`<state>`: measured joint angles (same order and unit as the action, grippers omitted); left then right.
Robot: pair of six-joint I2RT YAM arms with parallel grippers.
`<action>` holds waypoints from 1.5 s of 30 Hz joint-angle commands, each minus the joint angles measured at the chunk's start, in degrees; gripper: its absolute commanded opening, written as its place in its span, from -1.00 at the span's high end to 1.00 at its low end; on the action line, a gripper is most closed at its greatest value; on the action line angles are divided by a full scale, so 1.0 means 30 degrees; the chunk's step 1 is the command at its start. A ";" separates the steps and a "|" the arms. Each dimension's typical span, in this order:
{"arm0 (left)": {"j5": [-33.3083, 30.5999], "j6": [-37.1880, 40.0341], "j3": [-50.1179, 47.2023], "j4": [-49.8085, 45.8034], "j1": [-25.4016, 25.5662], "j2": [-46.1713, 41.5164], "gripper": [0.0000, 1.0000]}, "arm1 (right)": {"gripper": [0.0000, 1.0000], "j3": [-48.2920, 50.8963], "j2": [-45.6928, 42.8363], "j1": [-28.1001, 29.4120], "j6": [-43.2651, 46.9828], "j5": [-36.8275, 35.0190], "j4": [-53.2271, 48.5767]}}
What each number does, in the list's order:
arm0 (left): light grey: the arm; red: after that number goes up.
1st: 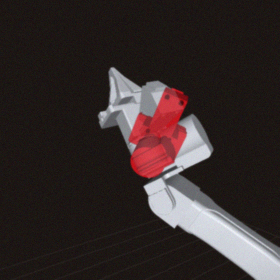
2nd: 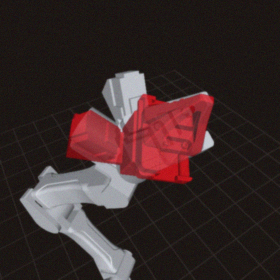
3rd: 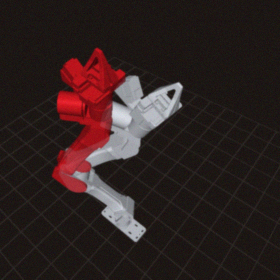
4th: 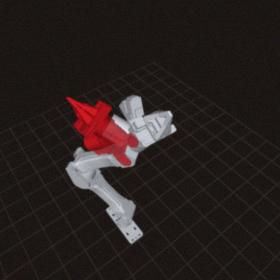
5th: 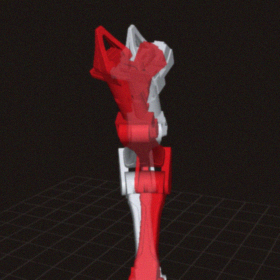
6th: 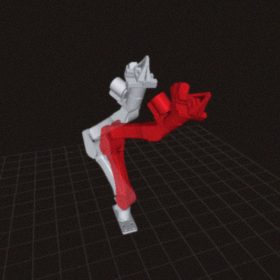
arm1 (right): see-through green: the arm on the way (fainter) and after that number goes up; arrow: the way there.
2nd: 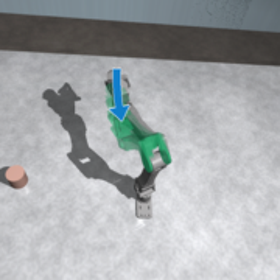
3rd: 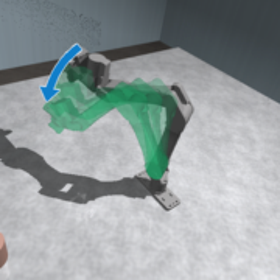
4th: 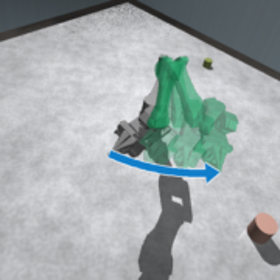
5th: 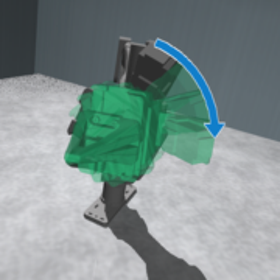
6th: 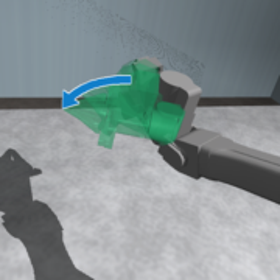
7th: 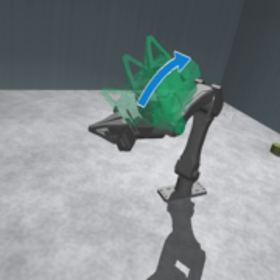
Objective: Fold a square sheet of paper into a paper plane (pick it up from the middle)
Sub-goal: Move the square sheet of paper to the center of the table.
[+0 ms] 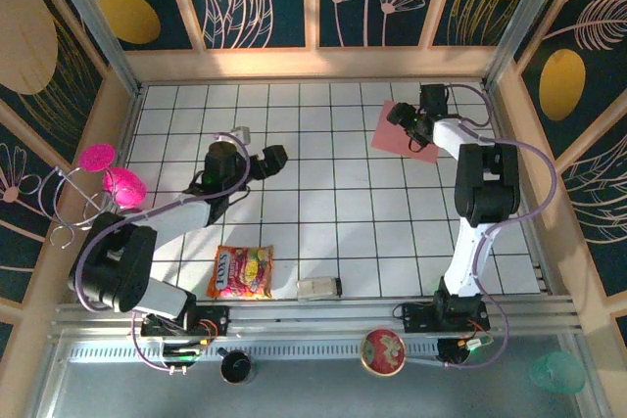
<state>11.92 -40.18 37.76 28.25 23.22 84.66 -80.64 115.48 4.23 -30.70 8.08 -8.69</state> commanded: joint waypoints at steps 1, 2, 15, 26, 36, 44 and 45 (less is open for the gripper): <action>-0.0224 -0.1115 0.0594 -0.0203 0.0525 0.0967 -0.98 | -0.63 -0.1452 0.0989 0.0042 -0.0279 -0.0022 -0.1243; -0.0224 -0.1287 0.0627 -0.0267 0.0599 0.1187 -0.98 | -0.61 -0.1832 0.1303 0.0030 -0.0202 -0.0026 -0.1395; -0.2022 -0.1214 0.0396 -0.1784 0.0596 0.1223 -0.98 | -0.54 -0.3414 0.3303 -0.0212 -0.0226 -0.0201 -0.2813; -0.1799 -0.1235 0.0648 -0.1823 0.0578 0.1633 -0.98 | -0.51 -0.2176 0.3416 0.1284 0.0404 0.0137 -0.4003; -0.2659 -0.1790 -0.0194 -0.0657 0.0535 0.0876 -0.98 | -0.49 0.3181 -0.0152 0.6916 -0.2276 -0.0054 -0.2741; -0.2584 -0.2427 -0.0631 -0.0335 0.0396 0.0091 -0.98 | -0.50 0.6016 -0.3296 1.1344 -0.8094 0.0799 -0.0468; -0.2443 -0.2513 -0.0614 -0.0456 0.0360 -0.0046 -0.98 | -0.49 0.6133 -0.3677 1.1323 -0.8446 0.1169 0.0154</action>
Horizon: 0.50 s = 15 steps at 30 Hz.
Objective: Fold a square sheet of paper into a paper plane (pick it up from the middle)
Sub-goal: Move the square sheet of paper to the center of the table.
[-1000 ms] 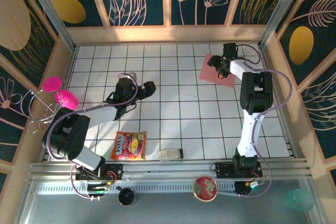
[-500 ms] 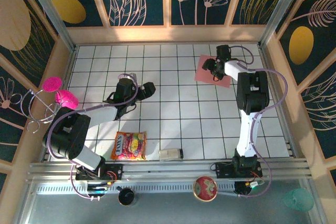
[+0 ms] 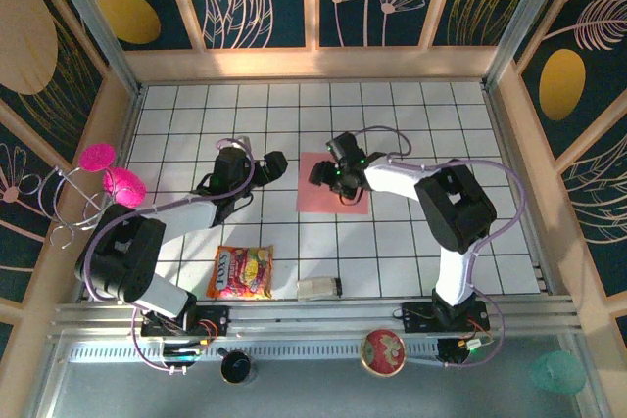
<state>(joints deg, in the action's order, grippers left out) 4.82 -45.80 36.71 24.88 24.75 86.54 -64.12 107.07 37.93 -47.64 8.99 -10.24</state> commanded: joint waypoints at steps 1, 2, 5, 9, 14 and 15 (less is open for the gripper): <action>0.0100 -0.0672 -0.0157 0.0453 -0.0162 -0.0741 -0.98 | -0.49 0.0652 -0.1236 -0.0001 -0.2885 0.1115 0.1146; 0.0253 -0.0684 0.0061 0.0033 -0.0180 -0.0797 -0.98 | -0.48 0.0598 -0.1719 -0.0149 -0.2778 0.1247 0.1441; 0.0444 -0.0648 0.0959 -0.2207 -0.0149 -0.0956 -0.91 | -0.49 0.0554 -0.3375 -0.0931 -0.1888 0.1328 0.1900; 0.1119 -0.1205 0.1805 -0.3920 -0.0107 -0.0662 -0.76 | -0.48 0.0982 -0.4432 -0.2650 -0.0381 0.0841 0.1049; 0.3060 -0.2220 0.2572 -0.3220 0.0521 0.0773 -0.57 | -0.41 0.1800 -0.4230 -0.4734 0.0949 0.1962 0.0327; 0.3334 -0.2352 0.2832 -0.3193 0.0694 0.1191 -0.54 | -0.40 0.1773 -0.4168 -0.4818 0.1294 0.2011 0.0147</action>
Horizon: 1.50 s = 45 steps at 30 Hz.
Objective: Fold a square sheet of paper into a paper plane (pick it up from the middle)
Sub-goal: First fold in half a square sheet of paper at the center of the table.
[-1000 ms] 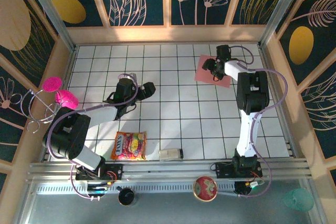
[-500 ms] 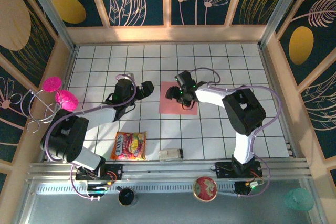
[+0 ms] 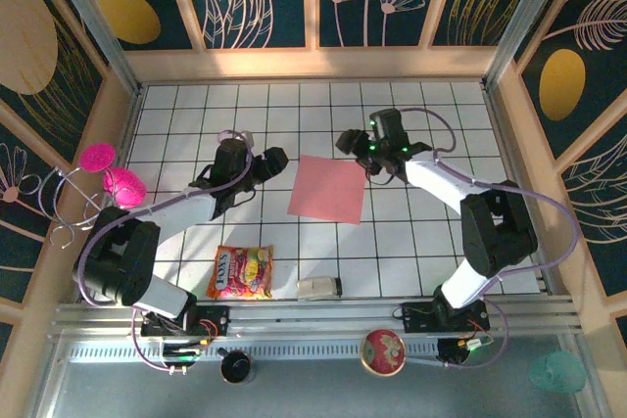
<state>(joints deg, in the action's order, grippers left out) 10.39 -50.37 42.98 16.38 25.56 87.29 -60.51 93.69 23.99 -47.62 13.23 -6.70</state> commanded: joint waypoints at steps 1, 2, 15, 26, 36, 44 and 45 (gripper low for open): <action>0.1648 -0.0904 0.0989 -0.0338 0.0625 0.1388 -0.51 | -0.39 0.0545 0.0388 -0.0196 0.1596 0.0571 -0.1267; 0.1766 -0.0908 0.1303 -0.0390 0.0811 0.1781 -0.49 | -0.37 0.0541 0.0503 -0.0202 0.1767 0.0611 -0.1407; 0.2232 0.0656 0.5758 -0.3264 0.2081 0.6484 -0.13 | -0.04 0.1617 0.1526 -0.0200 0.1914 0.1264 -0.0961; 0.1995 0.0621 0.5919 -0.3606 0.2097 0.7649 0.29 | 0.28 0.1613 0.2560 -0.0146 0.1781 0.1712 -0.0777; 0.1418 0.0577 0.5253 -0.3743 0.2090 0.7870 0.45 | 0.47 0.1428 0.3549 0.0060 0.1908 0.1511 -0.1132; 0.1355 0.0332 0.4583 -0.3415 0.2098 0.8075 0.46 | 0.49 0.1552 0.4085 0.0156 0.1881 0.1389 -0.1041; 0.1347 0.0290 0.4498 -0.3328 0.2112 0.8081 0.46 | 0.48 0.1540 0.4098 0.0149 0.1882 0.1389 -0.0994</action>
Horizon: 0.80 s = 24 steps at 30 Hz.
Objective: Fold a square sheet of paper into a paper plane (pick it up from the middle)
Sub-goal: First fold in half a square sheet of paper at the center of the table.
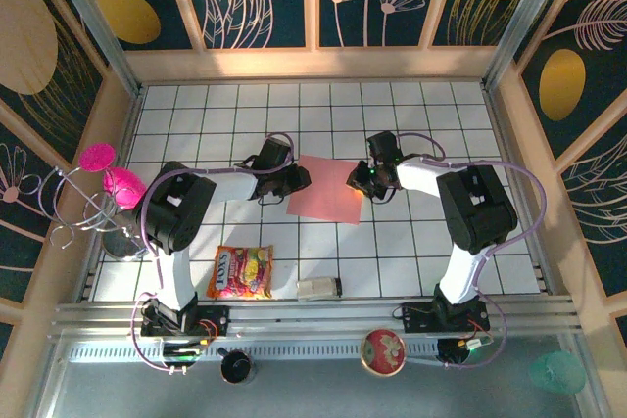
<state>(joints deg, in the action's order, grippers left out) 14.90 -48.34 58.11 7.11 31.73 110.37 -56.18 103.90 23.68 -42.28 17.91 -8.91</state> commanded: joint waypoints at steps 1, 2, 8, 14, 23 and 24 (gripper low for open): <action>-0.0160 -0.0417 -0.0616 -0.0205 0.0045 0.0411 0.45 | 0.49 0.0114 0.0729 0.0251 0.0094 -0.0184 -0.0230; -0.0135 -0.0439 -0.0682 -0.0151 0.0034 0.0440 0.45 | 0.49 0.0118 0.0743 0.0252 0.0103 -0.0170 -0.0195; -0.0098 -0.0588 -0.1169 0.0059 0.0039 0.0319 0.45 | 0.49 0.0178 0.0928 0.0296 -0.0041 0.0190 0.0353; 0.0445 -0.1555 -0.2155 0.2073 0.0020 -0.0476 0.35 | 0.49 0.0225 0.1155 0.0422 -0.0152 0.1339 0.1804; 0.1985 -0.3385 -0.4633 0.7029 0.0035 -0.1917 -0.50 | 0.49 -0.0480 0.2228 0.0929 -0.0606 0.2184 0.2855; 0.2018 -0.3316 -0.4752 0.7129 0.0046 -0.2024 -0.54 | 0.50 -0.0584 0.2350 0.0967 -0.0638 0.2231 0.2882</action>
<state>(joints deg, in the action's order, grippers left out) 19.00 -56.36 46.17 26.70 31.70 105.10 -57.25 108.14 25.45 -43.11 23.99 0.34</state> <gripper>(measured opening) 0.761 0.253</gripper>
